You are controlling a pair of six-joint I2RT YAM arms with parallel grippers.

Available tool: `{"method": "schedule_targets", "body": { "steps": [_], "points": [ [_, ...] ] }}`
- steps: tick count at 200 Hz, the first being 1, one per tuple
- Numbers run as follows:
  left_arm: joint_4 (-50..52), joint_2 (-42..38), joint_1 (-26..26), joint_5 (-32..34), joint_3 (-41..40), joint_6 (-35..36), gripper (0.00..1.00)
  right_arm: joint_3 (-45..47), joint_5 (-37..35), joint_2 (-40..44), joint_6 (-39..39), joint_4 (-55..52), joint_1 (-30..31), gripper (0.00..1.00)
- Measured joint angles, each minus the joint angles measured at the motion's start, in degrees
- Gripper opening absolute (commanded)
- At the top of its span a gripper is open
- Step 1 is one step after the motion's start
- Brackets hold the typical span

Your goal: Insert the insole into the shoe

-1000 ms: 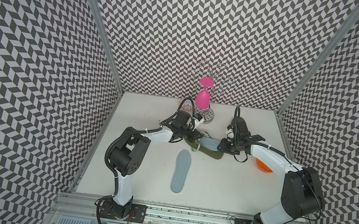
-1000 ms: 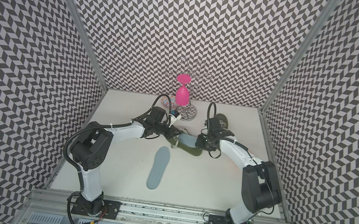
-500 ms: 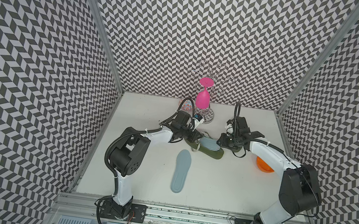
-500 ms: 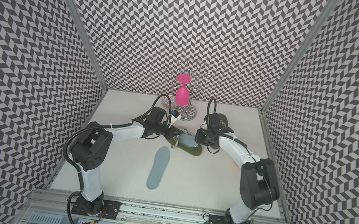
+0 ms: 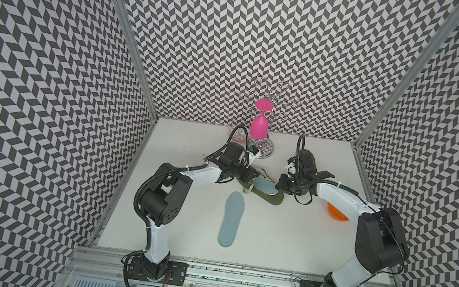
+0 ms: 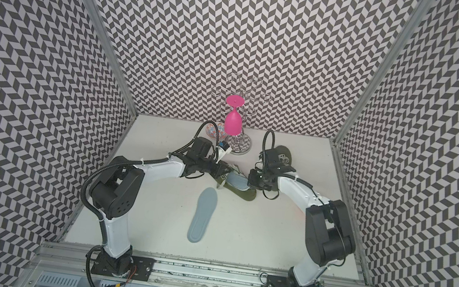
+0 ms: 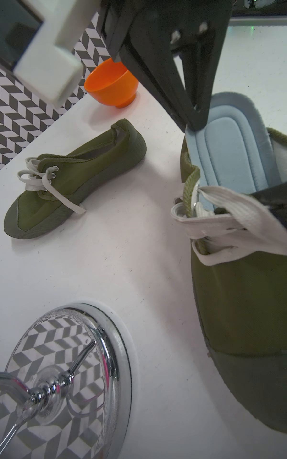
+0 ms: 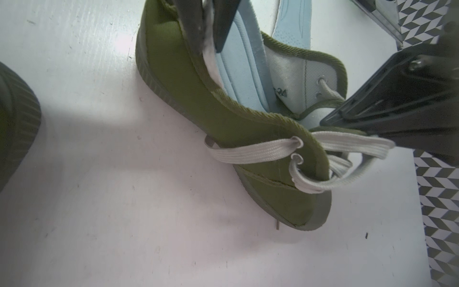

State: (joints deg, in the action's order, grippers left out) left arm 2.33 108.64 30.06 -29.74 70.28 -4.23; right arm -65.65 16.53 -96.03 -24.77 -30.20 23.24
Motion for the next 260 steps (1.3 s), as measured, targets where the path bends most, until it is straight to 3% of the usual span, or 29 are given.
{"method": "schedule_targets", "body": {
  "steps": [107, 163, 260],
  "points": [
    [2.3, 0.0, 0.7, -0.3, 2.1, -2.0, 0.00, -1.9, -14.8, -2.0, -1.7, -1.2, 5.1, 0.06],
    [1.5, 0.0, 0.7, -2.5, 2.1, -7.4, 0.00, -1.9, -14.6, -2.7, -4.8, -1.3, 5.7, 0.06],
    [4.2, 0.1, 2.1, -3.5, 4.9, -7.0, 0.00, -1.7, -12.8, 1.3, -3.7, 3.1, 6.3, 0.08]
  ]
}}
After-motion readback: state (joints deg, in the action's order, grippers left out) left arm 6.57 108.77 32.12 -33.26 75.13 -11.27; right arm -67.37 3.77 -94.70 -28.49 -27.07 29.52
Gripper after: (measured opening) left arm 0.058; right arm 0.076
